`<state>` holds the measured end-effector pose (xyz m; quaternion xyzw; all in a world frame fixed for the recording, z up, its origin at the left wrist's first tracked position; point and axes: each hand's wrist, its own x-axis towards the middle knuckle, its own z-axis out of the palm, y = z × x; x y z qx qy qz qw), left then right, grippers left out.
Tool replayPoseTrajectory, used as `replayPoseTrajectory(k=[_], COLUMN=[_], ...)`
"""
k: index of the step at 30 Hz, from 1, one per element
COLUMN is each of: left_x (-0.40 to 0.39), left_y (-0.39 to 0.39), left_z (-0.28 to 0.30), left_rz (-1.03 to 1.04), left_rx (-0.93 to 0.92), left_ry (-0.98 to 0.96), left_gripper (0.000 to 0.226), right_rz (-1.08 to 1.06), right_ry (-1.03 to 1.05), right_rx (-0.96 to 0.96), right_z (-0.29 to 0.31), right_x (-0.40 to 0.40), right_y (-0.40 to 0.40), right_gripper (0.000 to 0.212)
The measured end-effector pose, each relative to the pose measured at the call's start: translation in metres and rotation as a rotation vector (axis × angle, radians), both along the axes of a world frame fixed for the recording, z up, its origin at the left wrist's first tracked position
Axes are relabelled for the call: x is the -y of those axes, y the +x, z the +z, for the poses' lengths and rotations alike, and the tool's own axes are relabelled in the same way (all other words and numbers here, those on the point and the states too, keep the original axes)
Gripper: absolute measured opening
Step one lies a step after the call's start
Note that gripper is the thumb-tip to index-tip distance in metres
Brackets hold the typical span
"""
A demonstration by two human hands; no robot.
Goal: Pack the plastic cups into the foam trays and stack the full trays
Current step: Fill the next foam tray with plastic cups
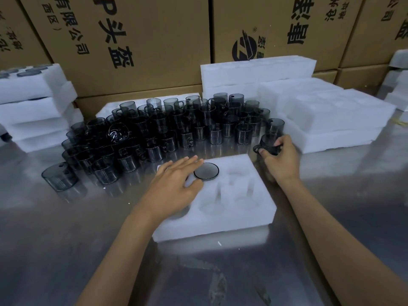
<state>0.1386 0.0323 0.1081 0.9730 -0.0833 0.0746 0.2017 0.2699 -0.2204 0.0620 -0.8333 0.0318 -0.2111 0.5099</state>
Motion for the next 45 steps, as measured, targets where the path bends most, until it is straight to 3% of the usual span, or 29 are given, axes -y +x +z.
replayPoseTrajectory(k=[3,8,13,18,25,29,37,45], left_x=[0.001,0.006,0.035,0.064,0.066,0.065,0.061,0.063], left_y=[-0.002,-0.019,-0.018,-0.005,0.002,0.007,0.013,0.003], left_z=[0.004,0.01,0.023,0.029,0.011,0.007,-0.002,0.004], left_rz=[0.014,0.077,-0.01,-0.141,-0.092,-0.053,-0.045,-0.011], left_rx=[-0.013,0.13,0.32,0.329,0.288,0.223,0.09,0.129], left_ry=[-0.073,-0.327,-0.467,-0.515,-0.544,-0.424,-0.388,-0.451], left_gripper=[0.049,0.053,0.05,0.064,0.065,0.061,0.067,0.054], right_rz=[0.004,0.152,0.267,0.389,0.458,0.514,0.53,0.466], right_ry=[0.074,0.07,-0.016,-0.007,0.064,0.089,0.19,0.041], right_rx=[0.136,0.393,0.606,0.626,0.513,0.372,0.209,0.059], right_z=[0.003,0.029,0.042,0.038,0.037,0.031,0.021,0.023], right_x=[0.0,-0.009,-0.024,-0.033,-0.03,-0.028,-0.028,-0.021], right_y=[-0.018,-0.065,-0.101,-0.113,-0.107,-0.101,-0.092,-0.092], right_gripper=[0.043,0.081,0.087,0.089,0.07,0.062,0.058,0.056])
